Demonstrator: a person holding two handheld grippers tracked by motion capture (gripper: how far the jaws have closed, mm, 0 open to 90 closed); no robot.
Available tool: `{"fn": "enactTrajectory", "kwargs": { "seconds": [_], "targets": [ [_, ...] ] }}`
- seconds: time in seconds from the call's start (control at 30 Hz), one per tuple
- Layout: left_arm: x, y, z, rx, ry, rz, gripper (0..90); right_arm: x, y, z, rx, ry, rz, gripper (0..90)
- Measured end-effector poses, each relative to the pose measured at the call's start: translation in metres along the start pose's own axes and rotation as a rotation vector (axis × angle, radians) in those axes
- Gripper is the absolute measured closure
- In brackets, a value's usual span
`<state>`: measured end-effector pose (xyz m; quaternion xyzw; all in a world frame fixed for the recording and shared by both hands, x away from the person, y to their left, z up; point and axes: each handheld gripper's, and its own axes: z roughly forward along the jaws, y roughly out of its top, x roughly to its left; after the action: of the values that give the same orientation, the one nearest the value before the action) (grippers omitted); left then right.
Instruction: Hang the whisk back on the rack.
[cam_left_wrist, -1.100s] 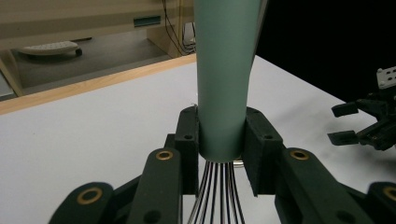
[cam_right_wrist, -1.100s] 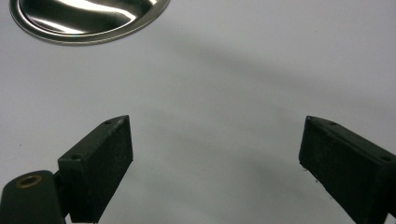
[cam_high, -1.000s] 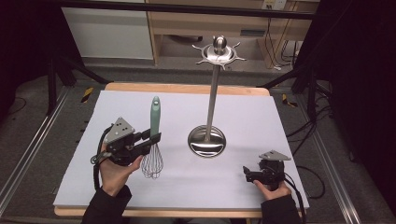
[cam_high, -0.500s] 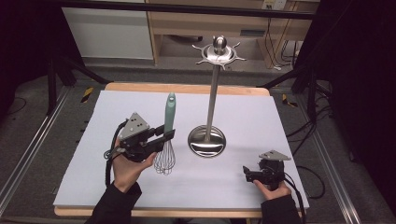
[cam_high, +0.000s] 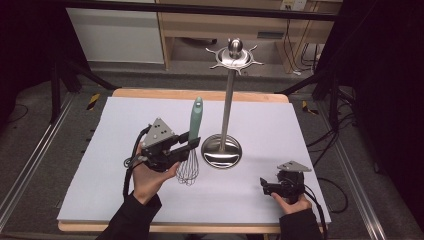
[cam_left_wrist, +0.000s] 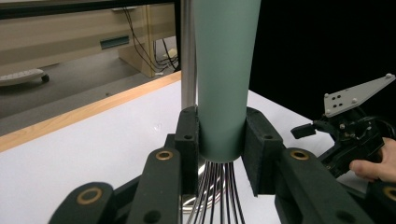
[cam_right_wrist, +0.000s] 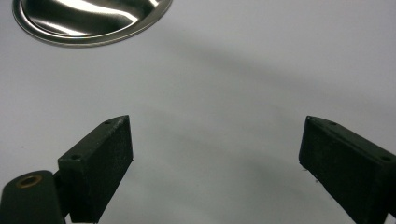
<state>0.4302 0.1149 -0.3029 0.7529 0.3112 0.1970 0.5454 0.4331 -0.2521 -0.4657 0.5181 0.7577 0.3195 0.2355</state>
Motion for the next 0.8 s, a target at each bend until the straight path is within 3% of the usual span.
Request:
{"fn": "enactTrajectory", "kwargs": {
  "seconds": [0.8],
  "targets": [
    [-0.018, 0.027, 0.025, -0.030, -0.040, 0.030, 69.1, -0.001, 0.000, 0.001, -0.003, 0.001, 0.001, 10.2]
  ]
}}
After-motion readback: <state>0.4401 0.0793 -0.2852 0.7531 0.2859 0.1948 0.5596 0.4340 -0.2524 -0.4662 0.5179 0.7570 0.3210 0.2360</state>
